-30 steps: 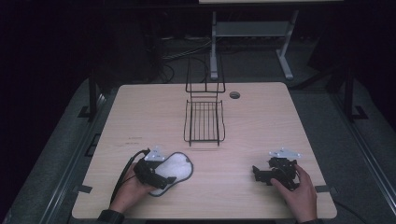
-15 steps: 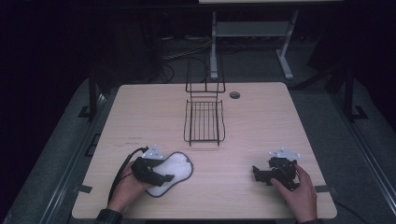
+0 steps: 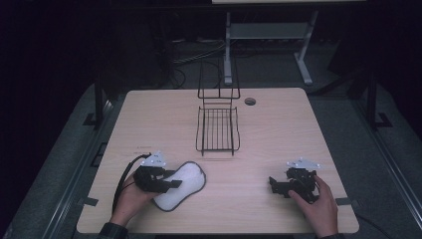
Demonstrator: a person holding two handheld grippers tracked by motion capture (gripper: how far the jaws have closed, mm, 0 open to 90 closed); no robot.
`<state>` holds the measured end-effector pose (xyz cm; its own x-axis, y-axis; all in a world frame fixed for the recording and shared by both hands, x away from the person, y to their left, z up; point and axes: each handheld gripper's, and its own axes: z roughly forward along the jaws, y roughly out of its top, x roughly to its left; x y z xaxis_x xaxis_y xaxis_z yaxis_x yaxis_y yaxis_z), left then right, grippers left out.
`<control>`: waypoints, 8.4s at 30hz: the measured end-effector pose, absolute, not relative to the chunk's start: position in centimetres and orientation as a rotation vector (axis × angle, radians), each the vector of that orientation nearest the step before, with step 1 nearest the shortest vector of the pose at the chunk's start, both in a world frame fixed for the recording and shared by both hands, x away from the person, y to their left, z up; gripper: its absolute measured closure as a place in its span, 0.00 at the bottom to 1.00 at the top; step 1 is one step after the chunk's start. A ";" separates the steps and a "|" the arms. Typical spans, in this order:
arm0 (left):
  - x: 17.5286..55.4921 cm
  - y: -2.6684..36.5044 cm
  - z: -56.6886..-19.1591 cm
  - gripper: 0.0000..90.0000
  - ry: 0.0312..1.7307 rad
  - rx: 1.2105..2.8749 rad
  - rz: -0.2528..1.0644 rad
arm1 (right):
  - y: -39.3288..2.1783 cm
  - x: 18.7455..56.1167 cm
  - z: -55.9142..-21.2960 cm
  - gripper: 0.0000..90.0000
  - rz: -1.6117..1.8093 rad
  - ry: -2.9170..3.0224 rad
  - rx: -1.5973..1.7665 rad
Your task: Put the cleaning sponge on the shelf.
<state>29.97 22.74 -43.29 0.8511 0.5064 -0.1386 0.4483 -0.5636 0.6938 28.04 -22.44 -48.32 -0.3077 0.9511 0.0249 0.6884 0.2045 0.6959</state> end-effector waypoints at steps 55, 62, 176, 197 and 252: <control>31.4 23.7 -39.1 0.87 0.675 2.077 0.021 | -22.4 28.0 -48.3 0.00 0.861 2.075 1.528; 32.3 23.3 -38.4 0.87 0.670 2.065 0.037 | -22.4 28.0 -48.3 0.00 0.861 2.075 1.525; 49.7 14.6 -41.7 0.70 0.820 2.028 0.155 | -22.4 28.0 -48.3 0.00 0.862 2.076 1.524; 45.8 15.5 -41.1 0.99 0.711 2.100 0.092 | -22.4 28.0 -48.3 0.00 0.863 2.075 1.524; 40.4 17.3 -40.3 0.57 0.725 2.122 0.104 | -22.4 28.0 -48.3 0.00 0.862 2.076 1.524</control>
